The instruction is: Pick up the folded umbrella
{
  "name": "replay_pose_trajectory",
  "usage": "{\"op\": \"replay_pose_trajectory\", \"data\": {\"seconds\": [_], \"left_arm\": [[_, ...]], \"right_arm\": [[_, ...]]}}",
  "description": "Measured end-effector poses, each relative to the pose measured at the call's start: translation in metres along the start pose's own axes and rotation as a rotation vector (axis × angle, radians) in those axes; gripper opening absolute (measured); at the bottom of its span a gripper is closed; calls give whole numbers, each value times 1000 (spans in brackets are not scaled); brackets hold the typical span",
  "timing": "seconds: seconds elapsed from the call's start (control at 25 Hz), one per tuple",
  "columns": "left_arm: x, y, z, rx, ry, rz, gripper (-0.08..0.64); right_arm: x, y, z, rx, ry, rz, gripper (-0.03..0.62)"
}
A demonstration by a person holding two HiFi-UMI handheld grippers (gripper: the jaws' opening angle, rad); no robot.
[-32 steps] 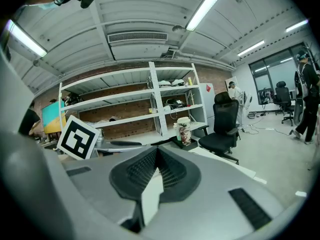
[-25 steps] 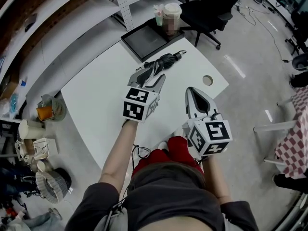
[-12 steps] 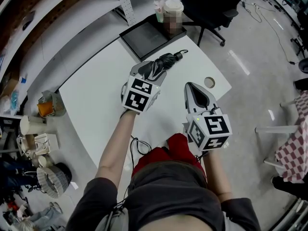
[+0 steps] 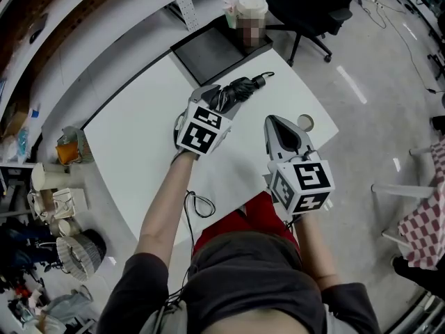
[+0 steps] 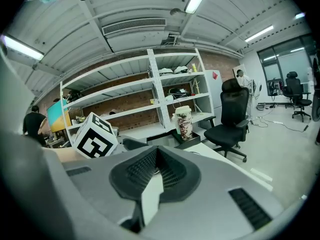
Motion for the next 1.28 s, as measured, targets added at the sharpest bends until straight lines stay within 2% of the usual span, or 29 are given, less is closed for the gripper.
{"op": "replay_pose_trajectory", "data": {"seconds": [0.56,1.04,1.28], "left_arm": [[-26,-5,50,-73,-136,5,258],[-43,-11,68,-114,-256,86,259],[-52,-10,77,-155,-349,162,261]], "right_arm": [[-6,24,29,29,-60,24,18],[-16,32,46,50,-106,41,18],[-17,34,51,53,-114,49,18]]}}
Point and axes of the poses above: the fingertips, and each gripper's own axes: z forward along the fingers, y to its right, x out of its top, the point moved 1 cm from there along -z, backward along the fingers, and after that the axes turned 9 degrees about z, right-handed, at the moved point
